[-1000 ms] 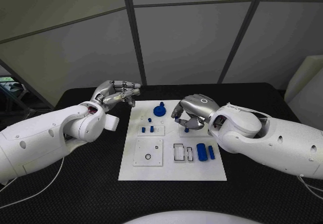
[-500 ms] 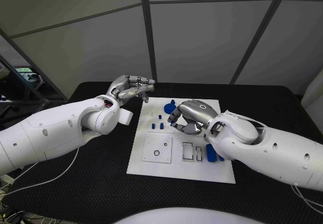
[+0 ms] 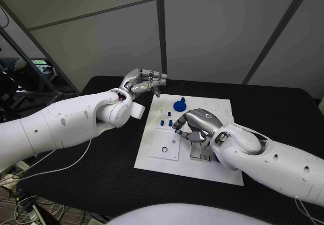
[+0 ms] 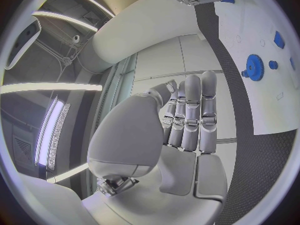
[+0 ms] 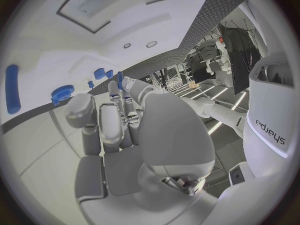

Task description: Assemble the parts on the task board

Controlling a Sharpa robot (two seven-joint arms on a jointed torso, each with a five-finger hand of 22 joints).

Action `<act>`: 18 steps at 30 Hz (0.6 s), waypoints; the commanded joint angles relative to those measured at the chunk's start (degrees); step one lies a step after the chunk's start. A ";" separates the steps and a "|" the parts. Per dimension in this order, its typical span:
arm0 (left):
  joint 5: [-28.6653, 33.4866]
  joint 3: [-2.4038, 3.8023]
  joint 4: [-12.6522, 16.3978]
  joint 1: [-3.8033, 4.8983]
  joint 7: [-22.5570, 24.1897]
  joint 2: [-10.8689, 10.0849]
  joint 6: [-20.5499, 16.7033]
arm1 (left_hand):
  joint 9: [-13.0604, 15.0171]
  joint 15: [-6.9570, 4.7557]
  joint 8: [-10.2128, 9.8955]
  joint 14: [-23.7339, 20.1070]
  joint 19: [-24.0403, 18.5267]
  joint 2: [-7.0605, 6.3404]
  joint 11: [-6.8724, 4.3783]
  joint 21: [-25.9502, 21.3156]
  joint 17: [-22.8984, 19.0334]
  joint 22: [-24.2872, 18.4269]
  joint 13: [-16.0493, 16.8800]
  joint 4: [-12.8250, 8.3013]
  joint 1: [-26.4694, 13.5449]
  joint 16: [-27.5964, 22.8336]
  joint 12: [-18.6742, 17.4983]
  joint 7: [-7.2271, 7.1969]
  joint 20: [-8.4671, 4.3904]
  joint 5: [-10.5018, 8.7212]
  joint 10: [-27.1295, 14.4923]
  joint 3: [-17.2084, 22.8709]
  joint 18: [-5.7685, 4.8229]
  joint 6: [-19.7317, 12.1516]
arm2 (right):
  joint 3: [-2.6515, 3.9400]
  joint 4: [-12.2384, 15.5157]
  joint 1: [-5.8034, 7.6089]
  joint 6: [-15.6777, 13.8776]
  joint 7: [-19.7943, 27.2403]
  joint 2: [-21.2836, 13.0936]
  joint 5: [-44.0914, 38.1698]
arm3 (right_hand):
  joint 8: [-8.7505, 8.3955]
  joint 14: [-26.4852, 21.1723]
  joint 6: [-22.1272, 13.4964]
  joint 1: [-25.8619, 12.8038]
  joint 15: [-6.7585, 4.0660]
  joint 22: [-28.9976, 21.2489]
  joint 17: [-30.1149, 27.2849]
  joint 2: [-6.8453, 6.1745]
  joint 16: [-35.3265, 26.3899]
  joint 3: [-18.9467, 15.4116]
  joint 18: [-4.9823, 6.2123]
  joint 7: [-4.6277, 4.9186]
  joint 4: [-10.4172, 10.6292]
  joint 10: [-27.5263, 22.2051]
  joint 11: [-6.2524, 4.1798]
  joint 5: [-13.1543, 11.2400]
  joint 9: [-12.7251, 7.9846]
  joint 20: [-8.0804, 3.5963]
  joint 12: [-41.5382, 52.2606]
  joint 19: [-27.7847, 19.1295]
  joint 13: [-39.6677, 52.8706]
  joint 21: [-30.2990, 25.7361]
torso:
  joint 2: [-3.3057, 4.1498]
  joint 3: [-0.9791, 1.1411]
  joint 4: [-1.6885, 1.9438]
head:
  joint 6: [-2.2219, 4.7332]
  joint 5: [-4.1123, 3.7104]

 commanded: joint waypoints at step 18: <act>-0.33 0.04 -0.09 0.23 1.08 0.67 0.02 | -0.05 0.02 -0.11 -0.24 -0.19 0.18 -0.08 -0.27 -0.09 -0.03 0.07 -0.28 0.18 -0.06 0.44 0.15 0.06 0.47 -0.27 0.03 -0.63 -0.20 | -0.41 -1.00 -1.20 1.49 -1.48 0.59 -1.20 | -0.35 2.12 -0.24 -0.11 0.04 0.29 0.29 0.02 0.51 0.20 -0.41 -0.07 -0.22 -0.23 0.10 0.30 0.11 0.12 -0.19 0.32 0.11 0.35 | 0.06 0.14 -0.19 | -1.57 1.30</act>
